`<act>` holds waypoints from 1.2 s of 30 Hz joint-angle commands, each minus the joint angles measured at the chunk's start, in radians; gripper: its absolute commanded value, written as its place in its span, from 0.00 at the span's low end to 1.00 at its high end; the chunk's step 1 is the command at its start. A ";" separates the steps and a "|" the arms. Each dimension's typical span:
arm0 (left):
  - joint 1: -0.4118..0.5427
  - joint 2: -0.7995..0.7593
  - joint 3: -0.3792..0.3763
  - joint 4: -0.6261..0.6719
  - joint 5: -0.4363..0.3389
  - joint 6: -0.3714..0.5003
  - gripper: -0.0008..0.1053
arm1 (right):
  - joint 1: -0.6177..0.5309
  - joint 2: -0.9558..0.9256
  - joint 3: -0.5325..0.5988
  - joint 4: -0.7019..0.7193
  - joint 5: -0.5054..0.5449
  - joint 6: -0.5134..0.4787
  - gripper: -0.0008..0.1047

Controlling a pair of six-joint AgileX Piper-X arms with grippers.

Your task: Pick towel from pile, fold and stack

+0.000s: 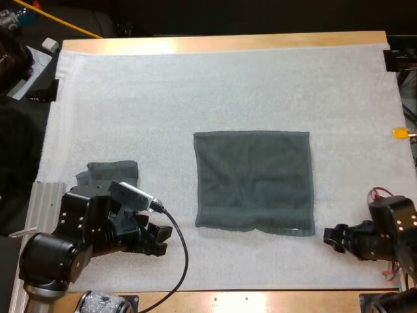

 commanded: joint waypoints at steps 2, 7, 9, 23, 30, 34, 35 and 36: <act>-0.002 -0.008 0.011 -0.023 0.013 -0.011 0.54 | -0.005 0.065 0.067 -0.123 -0.047 0.043 0.53; 0.000 -0.009 0.014 -0.031 0.018 -0.012 0.55 | -0.009 0.179 0.096 -0.224 -0.067 0.070 0.52; 0.000 -0.002 0.013 -0.031 0.014 -0.009 0.55 | -0.003 0.134 0.092 -0.195 -0.048 0.065 0.52; 0.000 0.002 0.015 -0.040 0.020 -0.008 0.54 | 0.000 0.405 0.111 -0.396 -0.099 0.096 0.52; -0.001 -0.002 0.016 -0.038 0.018 -0.008 0.54 | 0.000 0.502 0.110 -0.443 -0.113 0.108 0.51; -0.001 0.000 0.012 -0.033 0.018 -0.006 0.54 | -0.002 0.517 0.108 -0.467 -0.114 0.120 0.50; -0.002 0.000 0.012 -0.033 0.018 -0.008 0.54 | -0.004 0.522 0.108 -0.484 -0.117 0.131 0.49; -0.002 0.001 0.012 -0.033 0.019 -0.008 0.54 | -0.003 0.531 0.109 -0.492 -0.122 0.139 0.47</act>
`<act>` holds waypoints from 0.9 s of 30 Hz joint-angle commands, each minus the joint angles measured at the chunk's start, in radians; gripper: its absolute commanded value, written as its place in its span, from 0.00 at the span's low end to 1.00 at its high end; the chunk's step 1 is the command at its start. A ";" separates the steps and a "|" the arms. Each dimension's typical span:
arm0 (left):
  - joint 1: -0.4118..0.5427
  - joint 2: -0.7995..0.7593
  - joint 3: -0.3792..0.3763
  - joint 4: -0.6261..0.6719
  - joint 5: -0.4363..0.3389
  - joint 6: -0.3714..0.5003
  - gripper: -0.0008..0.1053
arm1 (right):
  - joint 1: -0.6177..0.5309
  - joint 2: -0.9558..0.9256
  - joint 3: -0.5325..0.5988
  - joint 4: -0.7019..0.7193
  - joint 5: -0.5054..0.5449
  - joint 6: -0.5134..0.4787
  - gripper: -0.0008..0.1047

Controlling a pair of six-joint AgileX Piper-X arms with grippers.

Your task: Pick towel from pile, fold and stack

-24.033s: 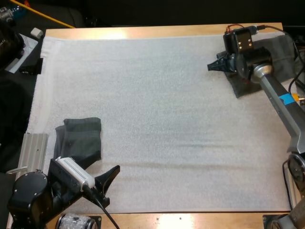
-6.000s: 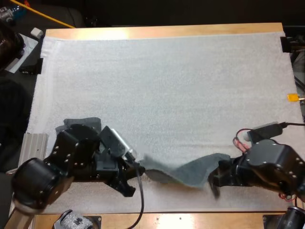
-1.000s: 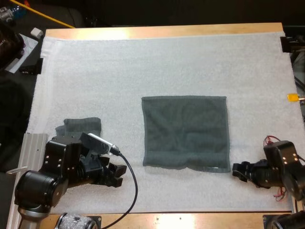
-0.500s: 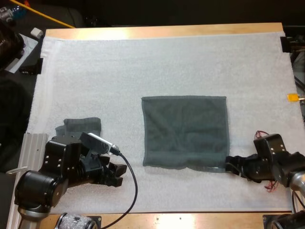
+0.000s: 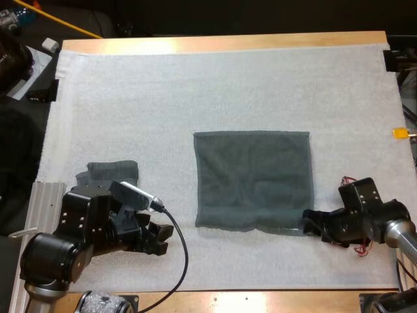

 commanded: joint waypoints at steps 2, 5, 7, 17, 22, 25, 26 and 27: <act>-0.002 0.001 -0.001 -0.005 0.008 -0.006 0.54 | 0.000 0.026 0.001 -0.045 -0.023 0.036 0.45; -0.003 0.001 -0.002 -0.004 0.007 -0.005 0.54 | 0.000 0.048 0.000 -0.066 -0.031 0.052 0.43; -0.002 0.001 -0.001 -0.005 0.008 -0.003 0.54 | 0.000 0.057 0.001 -0.080 -0.034 0.057 0.43; -0.002 0.003 -0.002 -0.011 0.010 0.000 0.54 | -0.001 0.071 0.000 -0.097 -0.035 0.060 0.06; -0.002 0.003 -0.002 -0.028 0.008 -0.002 0.54 | 0.000 0.067 -0.004 -0.093 -0.033 0.047 0.01; -0.001 0.003 -0.002 -0.049 0.005 -0.005 0.55 | 0.002 0.068 -0.007 -0.088 -0.028 0.043 0.01; -0.002 0.001 0.000 -0.062 0.007 -0.006 0.55 | 0.004 0.066 -0.006 -0.081 -0.025 0.040 0.01; -0.001 0.007 -0.001 -0.075 0.009 -0.007 0.55 | 0.002 0.059 -0.007 -0.077 -0.022 0.035 0.01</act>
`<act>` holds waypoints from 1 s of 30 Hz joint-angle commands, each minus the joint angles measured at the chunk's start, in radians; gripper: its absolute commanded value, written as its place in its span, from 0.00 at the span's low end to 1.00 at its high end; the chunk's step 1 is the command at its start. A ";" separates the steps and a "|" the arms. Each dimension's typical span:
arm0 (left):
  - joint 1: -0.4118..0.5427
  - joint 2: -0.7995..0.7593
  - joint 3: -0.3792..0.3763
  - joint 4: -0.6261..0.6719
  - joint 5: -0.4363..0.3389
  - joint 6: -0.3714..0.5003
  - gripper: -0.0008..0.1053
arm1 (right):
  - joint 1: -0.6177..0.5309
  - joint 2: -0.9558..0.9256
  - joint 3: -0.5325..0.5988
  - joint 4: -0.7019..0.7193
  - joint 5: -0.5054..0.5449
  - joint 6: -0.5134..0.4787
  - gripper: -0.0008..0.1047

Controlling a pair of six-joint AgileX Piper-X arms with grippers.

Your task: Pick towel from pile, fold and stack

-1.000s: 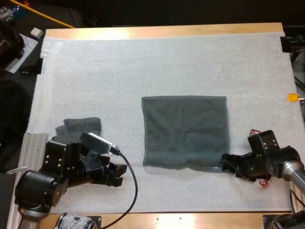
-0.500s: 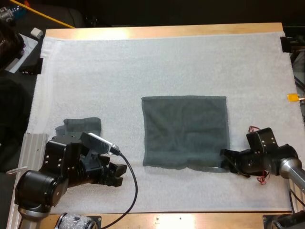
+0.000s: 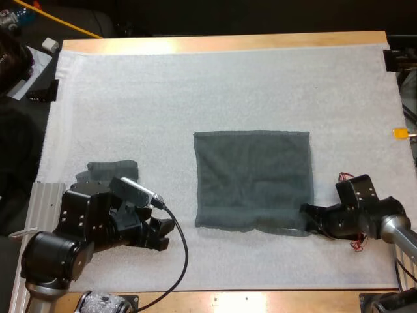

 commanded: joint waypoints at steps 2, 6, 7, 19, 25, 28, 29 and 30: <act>-0.001 0.023 0.007 -0.061 0.018 -0.007 0.55 | 0.004 -0.024 -0.001 0.033 0.019 -0.028 0.01; -0.001 0.084 0.039 -0.118 0.073 -0.016 0.55 | 0.003 -0.064 -0.001 0.067 0.063 -0.046 0.01; -0.001 0.105 0.052 -0.133 0.081 -0.017 0.54 | 0.003 -0.072 0.001 0.075 0.077 -0.051 0.01; -0.040 0.337 0.146 -0.307 0.131 -0.057 0.55 | 0.000 -0.080 -0.001 0.106 0.107 -0.065 0.01; -0.092 0.437 0.140 -0.342 0.115 -0.065 0.55 | 0.001 -0.083 0.000 0.090 0.119 -0.066 0.01; -0.121 0.511 0.142 -0.387 0.103 -0.088 0.55 | -0.001 -0.086 -0.002 0.091 0.125 -0.066 0.01; -0.129 0.535 0.141 -0.404 0.101 -0.096 0.55 | 0.001 -0.086 -0.002 0.089 0.125 -0.066 0.01; -0.133 0.557 0.142 -0.419 0.101 -0.104 0.55 | 0.001 -0.085 -0.001 0.090 0.126 -0.064 0.01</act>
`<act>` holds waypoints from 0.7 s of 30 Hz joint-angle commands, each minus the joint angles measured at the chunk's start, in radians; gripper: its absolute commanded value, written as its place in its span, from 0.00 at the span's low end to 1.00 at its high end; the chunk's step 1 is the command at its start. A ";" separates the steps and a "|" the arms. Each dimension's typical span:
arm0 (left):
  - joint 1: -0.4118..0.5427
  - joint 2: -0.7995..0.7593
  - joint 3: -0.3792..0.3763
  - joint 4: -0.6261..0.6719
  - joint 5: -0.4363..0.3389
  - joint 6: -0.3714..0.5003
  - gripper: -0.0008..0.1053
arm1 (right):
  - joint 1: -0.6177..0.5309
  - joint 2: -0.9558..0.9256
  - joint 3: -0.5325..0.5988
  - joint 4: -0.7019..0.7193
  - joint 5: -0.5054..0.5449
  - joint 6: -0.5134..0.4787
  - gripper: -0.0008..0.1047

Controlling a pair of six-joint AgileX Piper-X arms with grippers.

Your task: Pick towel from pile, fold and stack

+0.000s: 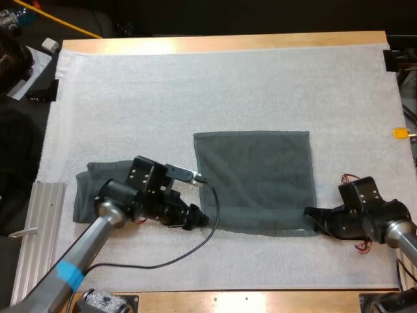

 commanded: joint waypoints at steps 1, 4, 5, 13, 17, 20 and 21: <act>-0.024 0.079 0.000 -0.065 -0.016 -0.035 0.55 | 0.000 -0.005 0.000 0.012 0.010 -0.008 0.01; -0.032 0.139 -0.001 -0.098 -0.018 -0.047 0.55 | 0.001 -0.008 -0.002 0.012 0.012 -0.011 0.01; -0.033 0.160 -0.001 -0.107 -0.018 -0.049 0.55 | 0.001 -0.007 -0.001 0.013 0.013 -0.011 0.01; -0.028 0.283 -0.002 -0.147 0.010 -0.044 0.55 | 0.000 -0.011 0.001 0.016 0.014 -0.011 0.01; -0.030 0.308 -0.001 -0.152 0.060 -0.044 0.54 | 0.000 -0.009 -0.002 0.007 0.017 -0.010 0.01; -0.029 0.338 0.000 -0.167 0.117 -0.047 0.53 | 0.000 -0.011 -0.002 0.009 0.020 -0.009 0.01; -0.030 0.346 0.000 -0.171 0.132 -0.048 0.53 | 0.000 -0.010 -0.002 0.010 0.021 -0.009 0.01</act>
